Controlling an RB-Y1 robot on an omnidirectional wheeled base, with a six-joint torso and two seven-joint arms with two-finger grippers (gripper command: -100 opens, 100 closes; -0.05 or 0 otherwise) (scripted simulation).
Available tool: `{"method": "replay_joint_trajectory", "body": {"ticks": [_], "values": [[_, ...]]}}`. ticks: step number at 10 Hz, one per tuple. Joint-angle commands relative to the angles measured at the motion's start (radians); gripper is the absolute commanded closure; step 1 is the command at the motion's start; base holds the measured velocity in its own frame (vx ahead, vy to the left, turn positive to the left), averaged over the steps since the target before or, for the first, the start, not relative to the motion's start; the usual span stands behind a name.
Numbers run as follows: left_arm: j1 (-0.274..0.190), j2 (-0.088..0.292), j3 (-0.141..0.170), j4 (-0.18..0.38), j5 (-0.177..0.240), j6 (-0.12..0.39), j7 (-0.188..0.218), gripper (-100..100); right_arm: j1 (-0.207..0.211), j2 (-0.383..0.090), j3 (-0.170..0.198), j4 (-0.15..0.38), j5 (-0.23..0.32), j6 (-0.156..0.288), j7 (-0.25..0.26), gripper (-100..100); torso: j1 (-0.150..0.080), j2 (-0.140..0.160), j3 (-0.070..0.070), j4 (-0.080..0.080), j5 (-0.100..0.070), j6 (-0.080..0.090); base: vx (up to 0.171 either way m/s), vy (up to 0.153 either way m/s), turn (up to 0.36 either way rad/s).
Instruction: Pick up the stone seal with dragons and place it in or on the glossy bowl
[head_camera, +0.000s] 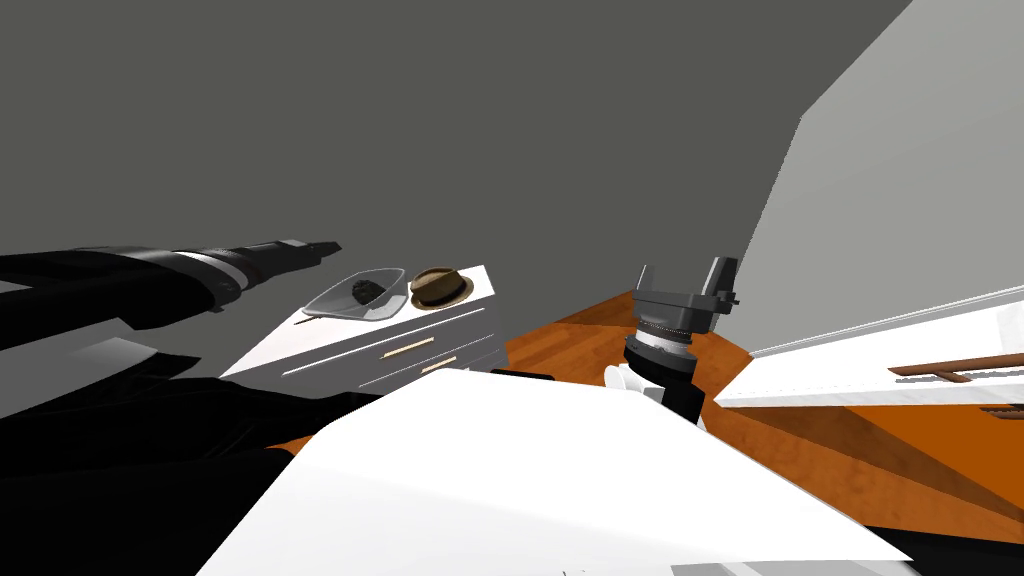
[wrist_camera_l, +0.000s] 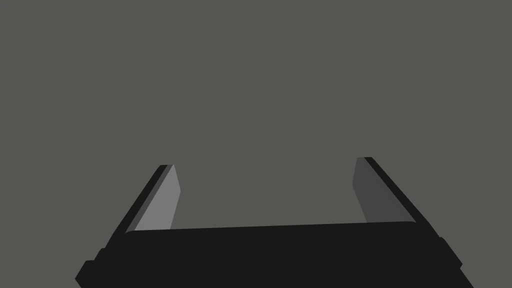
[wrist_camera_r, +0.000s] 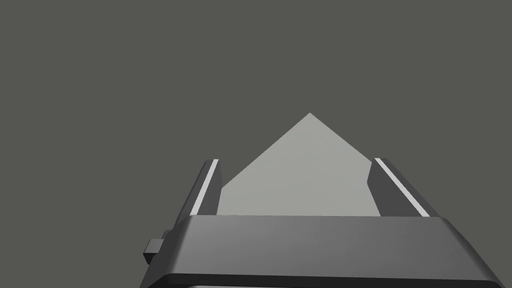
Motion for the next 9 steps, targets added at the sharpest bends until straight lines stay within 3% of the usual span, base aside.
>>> {"method": "replay_joint_trajectory", "body": {"ticks": [1, 2, 3, 4, 9], "values": [[0.014, 0.001, 0.03, -0.015, 0.013, 0.011, 0.008, -100, 0.0, 0.0, 0.0, 0.0, 0.0, 0.0, 0.0, 0, 0.0, 0.0, 0.0, 0.0, 0.0, 0.0, 0.0, 0.0, 0.0], [0.036, 0.009, 0.066, -0.03, 0.031, 0.024, 0.017, -100, 0.0, 0.0, 0.0, 0.0, 0.0, 0.0, 0.0, 0, 0.0, 0.0, 0.0, 0.0, 0.0, 0.0, 0.0, 0.0, 0.0], [0.02, 0.011, 0.042, -0.023, 0.018, 0.021, 0.013, -100, 0.0, 0.0, 0.0, 0.0, 0.0, 0.0, 0.0, 0, -0.001, 0.0, 0.0, 0.0, 0.0, 0.0, 0.0, 0.0, 0.0], [0.021, 0.011, 0.045, -0.026, 0.018, 0.025, 0.015, 0, 0.0, 0.0, 0.0, 0.0, 0.0, 0.0, 0.0, 0, -0.001, 0.0, 0.0, 0.0, 0.0, 0.0, 0.0, 0.0, 0.0], [0.021, 0.011, 0.045, -0.025, 0.018, 0.025, 0.015, 0, 0.0, 0.0, 0.0, 0.0, 0.0, 0.0, 0.0, 0, 0.0, 0.0, 0.0, 0.0, 0.0, 0.0, 0.0, 0.0, 0.0]]}}
